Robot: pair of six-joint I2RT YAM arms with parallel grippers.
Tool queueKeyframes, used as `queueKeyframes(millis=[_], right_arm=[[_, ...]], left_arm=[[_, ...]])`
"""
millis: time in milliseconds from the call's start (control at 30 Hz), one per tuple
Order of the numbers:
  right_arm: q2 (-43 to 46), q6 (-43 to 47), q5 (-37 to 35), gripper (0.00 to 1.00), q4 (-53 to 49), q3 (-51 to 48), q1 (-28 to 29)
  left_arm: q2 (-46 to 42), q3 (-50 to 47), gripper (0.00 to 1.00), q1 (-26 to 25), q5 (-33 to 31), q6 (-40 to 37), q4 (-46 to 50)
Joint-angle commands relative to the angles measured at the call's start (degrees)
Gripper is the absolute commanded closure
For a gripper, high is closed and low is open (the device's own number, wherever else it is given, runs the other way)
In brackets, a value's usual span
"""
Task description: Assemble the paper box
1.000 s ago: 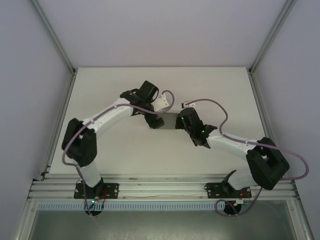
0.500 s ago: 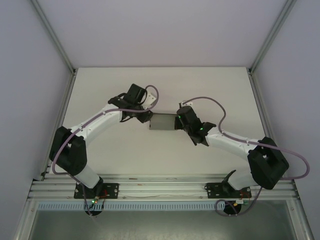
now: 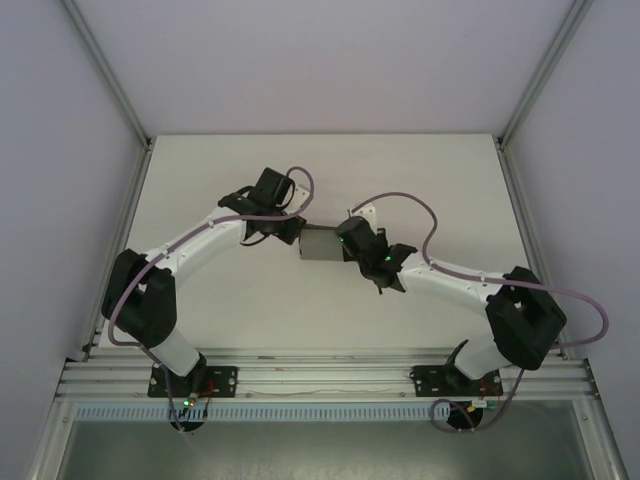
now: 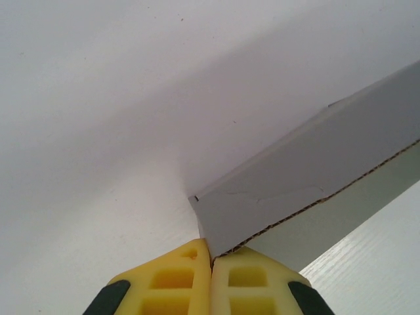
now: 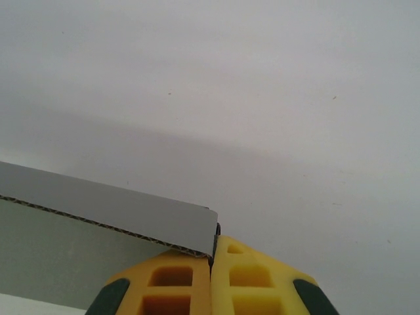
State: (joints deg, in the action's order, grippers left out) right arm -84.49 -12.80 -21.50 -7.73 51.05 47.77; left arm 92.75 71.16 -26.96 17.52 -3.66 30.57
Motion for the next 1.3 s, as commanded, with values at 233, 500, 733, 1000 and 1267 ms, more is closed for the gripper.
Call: queueKeyframes(millis=[233, 500, 733, 1000, 1267], right_arm=[[-4.89, 0.53, -9.83, 1.00, -4.81, 0.05, 4.25], [-6.02, 3.76, -10.22, 1.00, 0.16, -3.63, 6.38], [-5.51, 4.79, -10.88, 1.00, -0.57, -3.97, 7.21], [-6.20, 8.09, -10.71, 1.00, -1.28, -3.32, 7.38], [-7.36, 9.00, -9.98, 1.00, -1.58, -2.69, 7.36]], left_arm=[[0.50, 1.82, 1.00, -0.30, 7.43, 14.42, 4.91], [2.44, 6.33, 1.00, 1.50, 11.61, 17.55, 12.22], [5.45, 8.35, 1.00, 3.13, 19.54, 19.81, 15.85], [8.90, 13.32, 1.00, 4.97, 25.04, 16.58, 24.59], [11.96, 16.37, 1.00, 7.59, 29.04, 17.69, 28.67]])
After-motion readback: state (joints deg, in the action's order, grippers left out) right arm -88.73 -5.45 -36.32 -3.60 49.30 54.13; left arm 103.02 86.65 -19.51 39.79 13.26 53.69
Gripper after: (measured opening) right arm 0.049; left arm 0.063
